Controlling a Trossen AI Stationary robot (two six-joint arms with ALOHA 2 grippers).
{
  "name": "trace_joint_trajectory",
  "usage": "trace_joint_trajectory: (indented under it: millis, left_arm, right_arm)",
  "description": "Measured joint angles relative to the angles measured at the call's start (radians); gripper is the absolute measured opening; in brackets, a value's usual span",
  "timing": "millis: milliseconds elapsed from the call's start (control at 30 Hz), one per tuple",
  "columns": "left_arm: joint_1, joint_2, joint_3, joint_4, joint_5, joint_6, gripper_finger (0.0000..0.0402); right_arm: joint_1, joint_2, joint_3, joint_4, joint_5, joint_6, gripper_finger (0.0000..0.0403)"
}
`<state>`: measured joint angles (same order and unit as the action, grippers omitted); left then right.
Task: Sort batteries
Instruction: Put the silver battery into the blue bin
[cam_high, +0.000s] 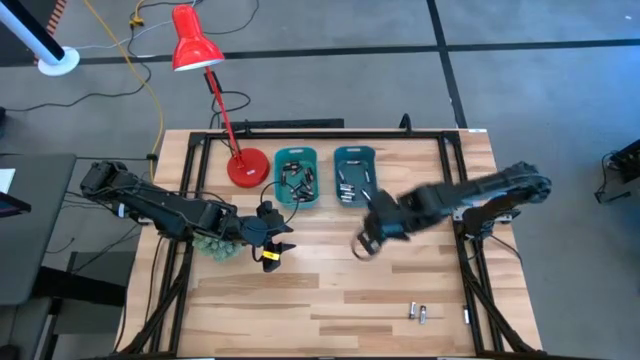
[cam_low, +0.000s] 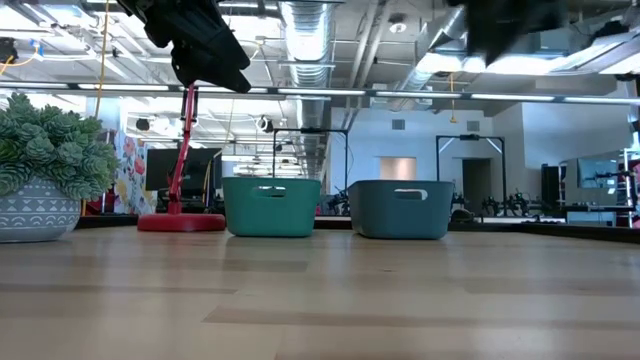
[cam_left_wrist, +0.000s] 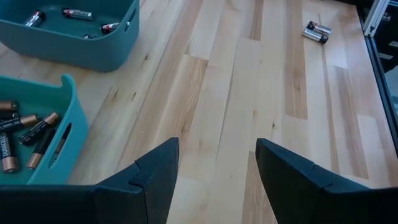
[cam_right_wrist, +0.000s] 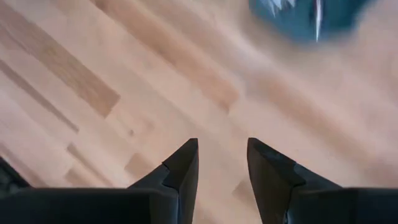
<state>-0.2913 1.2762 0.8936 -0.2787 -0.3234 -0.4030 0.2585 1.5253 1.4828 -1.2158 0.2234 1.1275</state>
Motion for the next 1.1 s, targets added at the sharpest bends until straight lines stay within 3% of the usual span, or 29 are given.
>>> trace_joint_trajectory:
  millis: [267, 500, 667, 1100]
  left_arm:
    - [0.000, 0.000, 0.000, -0.001, 0.000, -0.001, 0.0210]
    - [0.000, 0.000, 0.000, 0.000, 0.000, -0.001, 0.0210]
    - [0.000, 0.000, -0.001, 0.000, 0.000, -0.001, 0.0210]
    - [0.000, 0.000, -0.001, 0.000, -0.001, -0.001, 0.0210]
  right_arm:
    - [0.308, -0.048, -0.222, -0.004, -0.004, 0.690, 0.0148]
    - [0.520, -0.041, -0.373, 0.140, -0.015, 1.139, 0.0148]
    - [0.560, 0.025, -0.404, 0.203, -0.105, 1.187, 0.0148]
    - [0.565, 0.225, -0.405, 0.376, -0.148, 1.179, 0.0148]
